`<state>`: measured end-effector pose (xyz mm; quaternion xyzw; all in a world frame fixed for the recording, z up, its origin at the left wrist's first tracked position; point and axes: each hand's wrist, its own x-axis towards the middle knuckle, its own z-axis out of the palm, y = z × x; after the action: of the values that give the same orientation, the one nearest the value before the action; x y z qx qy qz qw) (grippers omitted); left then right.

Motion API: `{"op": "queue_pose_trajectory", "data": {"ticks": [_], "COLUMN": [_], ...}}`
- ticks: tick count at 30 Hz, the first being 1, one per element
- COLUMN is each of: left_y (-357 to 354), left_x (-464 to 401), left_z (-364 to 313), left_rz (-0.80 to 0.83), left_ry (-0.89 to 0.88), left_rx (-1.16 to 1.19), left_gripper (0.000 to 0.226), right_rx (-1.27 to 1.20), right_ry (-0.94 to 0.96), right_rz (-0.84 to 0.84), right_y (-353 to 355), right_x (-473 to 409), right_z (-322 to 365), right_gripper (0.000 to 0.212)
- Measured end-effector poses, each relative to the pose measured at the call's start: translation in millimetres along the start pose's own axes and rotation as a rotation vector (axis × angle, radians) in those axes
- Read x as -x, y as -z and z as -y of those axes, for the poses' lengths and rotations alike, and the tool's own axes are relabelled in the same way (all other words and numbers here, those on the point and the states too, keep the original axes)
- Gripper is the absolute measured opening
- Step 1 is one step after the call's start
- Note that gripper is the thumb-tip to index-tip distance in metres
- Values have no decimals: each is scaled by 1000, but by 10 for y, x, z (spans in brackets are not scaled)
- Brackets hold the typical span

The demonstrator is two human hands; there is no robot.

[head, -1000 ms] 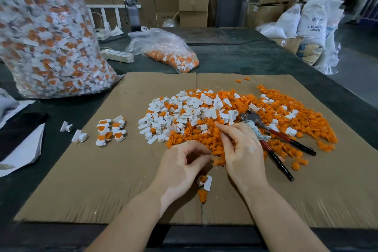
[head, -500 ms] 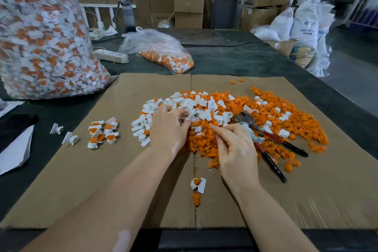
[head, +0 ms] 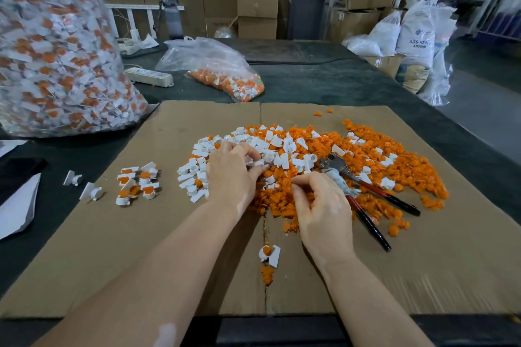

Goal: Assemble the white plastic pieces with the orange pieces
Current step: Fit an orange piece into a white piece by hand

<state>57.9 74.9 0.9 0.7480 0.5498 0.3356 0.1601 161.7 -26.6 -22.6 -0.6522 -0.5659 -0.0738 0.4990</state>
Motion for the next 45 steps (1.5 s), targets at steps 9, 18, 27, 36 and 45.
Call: {"op": "queue_pose_trajectory", "data": {"ticks": [9, 18, 27, 36, 45], "left_y": [96, 72, 76, 65, 96], "left_x": [408, 558, 577, 575, 560], "left_z": [21, 86, 109, 123, 101], "left_rz": [44, 146, 166, 139, 133], "left_ry": [-50, 48, -28, 14, 24], "left_rx": [534, 589, 450, 457, 528], "left_gripper": [23, 14, 18, 22, 6], "right_rx": [-13, -3, 36, 99, 104], "right_ry": [23, 70, 94, 120, 109], "right_rz": [42, 44, 31, 35, 63], "right_y": [-5, 3, 9, -9, -26], "right_x": [-4, 8, 21, 31, 27], "right_z": [-2, -3, 8, 48, 40], "right_gripper": [7, 13, 14, 2, 9]}}
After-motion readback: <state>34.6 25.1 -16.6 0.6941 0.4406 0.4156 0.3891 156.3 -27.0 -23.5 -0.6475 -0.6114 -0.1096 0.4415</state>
